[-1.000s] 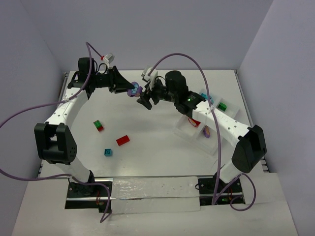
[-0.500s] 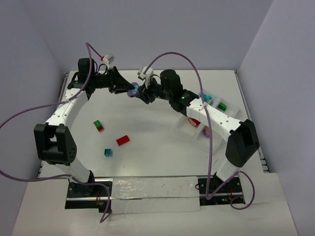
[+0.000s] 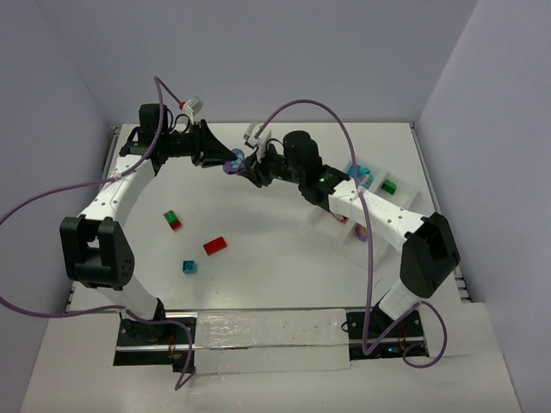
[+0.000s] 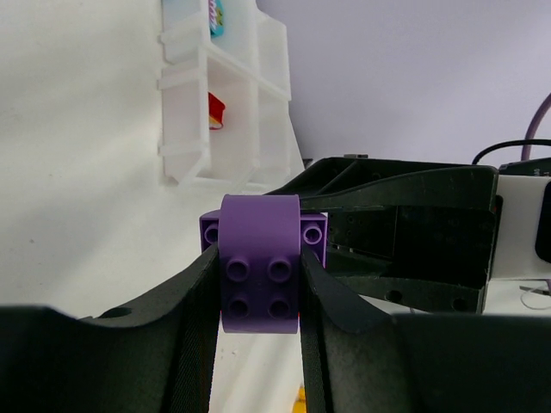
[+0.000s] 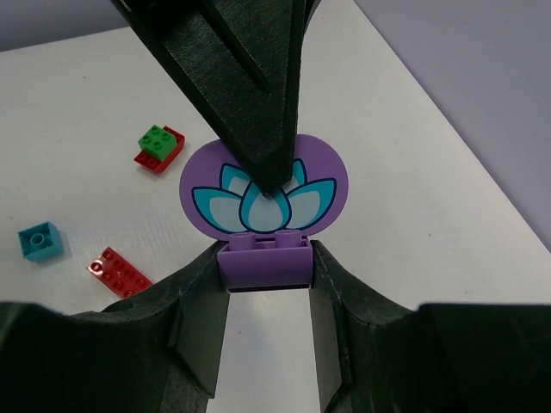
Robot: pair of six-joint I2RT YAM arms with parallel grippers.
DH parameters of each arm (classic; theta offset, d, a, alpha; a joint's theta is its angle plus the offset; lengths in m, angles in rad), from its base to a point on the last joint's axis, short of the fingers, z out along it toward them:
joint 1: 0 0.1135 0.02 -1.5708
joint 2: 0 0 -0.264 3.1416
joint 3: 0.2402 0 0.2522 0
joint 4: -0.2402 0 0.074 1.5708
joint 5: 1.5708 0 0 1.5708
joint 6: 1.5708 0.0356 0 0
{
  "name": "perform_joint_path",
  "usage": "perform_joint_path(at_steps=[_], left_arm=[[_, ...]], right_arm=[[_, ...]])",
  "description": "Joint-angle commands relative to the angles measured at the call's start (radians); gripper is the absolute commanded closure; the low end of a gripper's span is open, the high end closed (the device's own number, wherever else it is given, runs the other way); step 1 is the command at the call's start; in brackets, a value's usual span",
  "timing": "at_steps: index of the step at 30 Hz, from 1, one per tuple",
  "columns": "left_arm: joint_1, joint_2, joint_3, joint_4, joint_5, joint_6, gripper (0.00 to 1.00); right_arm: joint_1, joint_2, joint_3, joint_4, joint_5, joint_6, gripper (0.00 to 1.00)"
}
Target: Sort the legos into containers by color
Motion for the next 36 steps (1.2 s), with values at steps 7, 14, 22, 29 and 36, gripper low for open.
perform_joint_path(at_steps=[7,14,22,29,36], left_arm=[[0.051,-0.067,-0.009,0.058,0.012,-0.016,1.00],[0.050,-0.071,-0.030,0.036,-0.031,0.010,1.00],[0.052,-0.090,-0.027,-0.068,-0.156,0.088,1.00],[0.052,-0.091,-0.039,-0.077,-0.183,0.098,1.00],[0.052,-0.096,-0.034,-0.097,-0.206,0.112,1.00]], right_arm=[[-0.046,-0.242,-0.218,-0.010,0.107,0.039,1.00],[-0.102,-0.379,-0.337,-0.077,0.238,0.105,1.00],[-0.359,-0.589,-0.403,-0.316,0.428,0.518,1.00],[-0.457,-0.645,-0.371,-0.659,0.699,0.785,1.00],[-0.486,-0.697,-0.473,-0.750,0.762,0.939,1.00]])
